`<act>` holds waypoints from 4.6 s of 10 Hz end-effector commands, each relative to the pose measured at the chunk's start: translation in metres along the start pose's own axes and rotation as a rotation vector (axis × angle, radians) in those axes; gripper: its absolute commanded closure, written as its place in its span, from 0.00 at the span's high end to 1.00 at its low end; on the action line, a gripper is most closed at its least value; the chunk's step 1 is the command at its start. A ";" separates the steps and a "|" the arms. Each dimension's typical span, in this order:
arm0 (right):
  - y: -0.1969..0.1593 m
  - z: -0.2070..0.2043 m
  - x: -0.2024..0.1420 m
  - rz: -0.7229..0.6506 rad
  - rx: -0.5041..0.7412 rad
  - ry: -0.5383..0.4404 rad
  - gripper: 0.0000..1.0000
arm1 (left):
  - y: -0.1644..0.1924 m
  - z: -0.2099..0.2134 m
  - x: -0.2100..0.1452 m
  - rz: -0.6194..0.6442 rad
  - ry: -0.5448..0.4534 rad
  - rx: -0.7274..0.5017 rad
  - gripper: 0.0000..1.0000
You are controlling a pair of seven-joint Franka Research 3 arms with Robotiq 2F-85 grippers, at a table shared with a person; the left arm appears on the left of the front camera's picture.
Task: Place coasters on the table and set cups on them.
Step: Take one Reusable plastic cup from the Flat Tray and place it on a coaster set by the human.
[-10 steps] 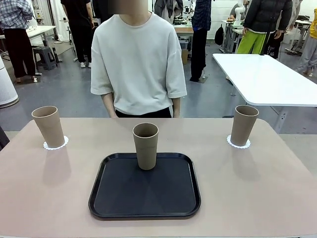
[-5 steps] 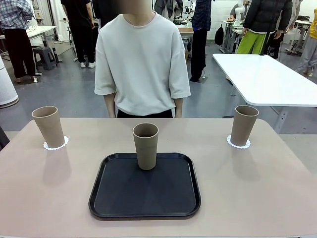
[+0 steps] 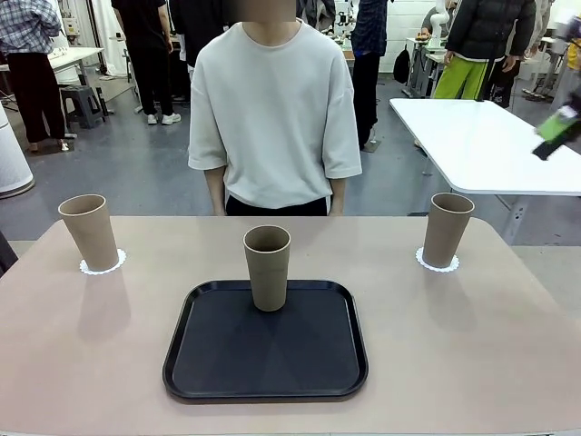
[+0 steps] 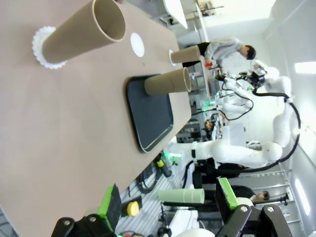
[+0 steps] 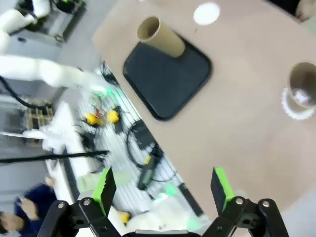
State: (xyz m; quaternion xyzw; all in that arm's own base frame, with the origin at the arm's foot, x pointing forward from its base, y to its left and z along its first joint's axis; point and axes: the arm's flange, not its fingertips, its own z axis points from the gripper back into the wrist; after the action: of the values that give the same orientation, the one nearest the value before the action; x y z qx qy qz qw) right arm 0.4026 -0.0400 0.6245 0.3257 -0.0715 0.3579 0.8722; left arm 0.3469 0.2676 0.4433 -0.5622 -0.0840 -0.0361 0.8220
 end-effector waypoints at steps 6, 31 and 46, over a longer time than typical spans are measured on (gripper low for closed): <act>0.017 -0.152 0.038 0.341 -0.292 0.065 1.00 | -0.001 0.001 -0.001 0.002 -0.011 0.000 1.00; -0.041 -0.336 0.062 0.777 0.009 -0.292 1.00 | -0.001 0.001 -0.001 0.002 -0.011 0.000 1.00; -0.079 -0.417 0.072 0.843 0.187 -0.586 1.00 | -0.001 0.001 -0.001 0.002 -0.011 0.000 1.00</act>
State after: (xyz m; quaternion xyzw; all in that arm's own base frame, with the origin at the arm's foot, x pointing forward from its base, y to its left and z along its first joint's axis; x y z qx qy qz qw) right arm 0.4582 0.2123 0.2909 0.4277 -0.3781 0.5900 0.5710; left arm 0.3465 0.2680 0.4434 -0.5620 -0.0843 -0.0355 0.8221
